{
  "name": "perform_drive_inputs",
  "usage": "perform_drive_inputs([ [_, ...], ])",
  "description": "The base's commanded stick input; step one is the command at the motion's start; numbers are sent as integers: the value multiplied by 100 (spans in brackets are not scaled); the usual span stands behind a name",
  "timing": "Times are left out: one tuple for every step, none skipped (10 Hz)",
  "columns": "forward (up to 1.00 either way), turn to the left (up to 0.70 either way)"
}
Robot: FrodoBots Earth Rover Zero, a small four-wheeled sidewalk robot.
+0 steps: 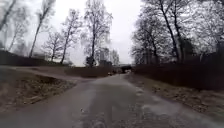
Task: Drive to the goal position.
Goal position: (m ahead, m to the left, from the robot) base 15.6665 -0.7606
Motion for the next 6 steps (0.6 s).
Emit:
perform_drive_inputs([
  [100,0],
  [100,0],
  [100,0],
  [100,0],
  [100,0],
  [100,0],
])
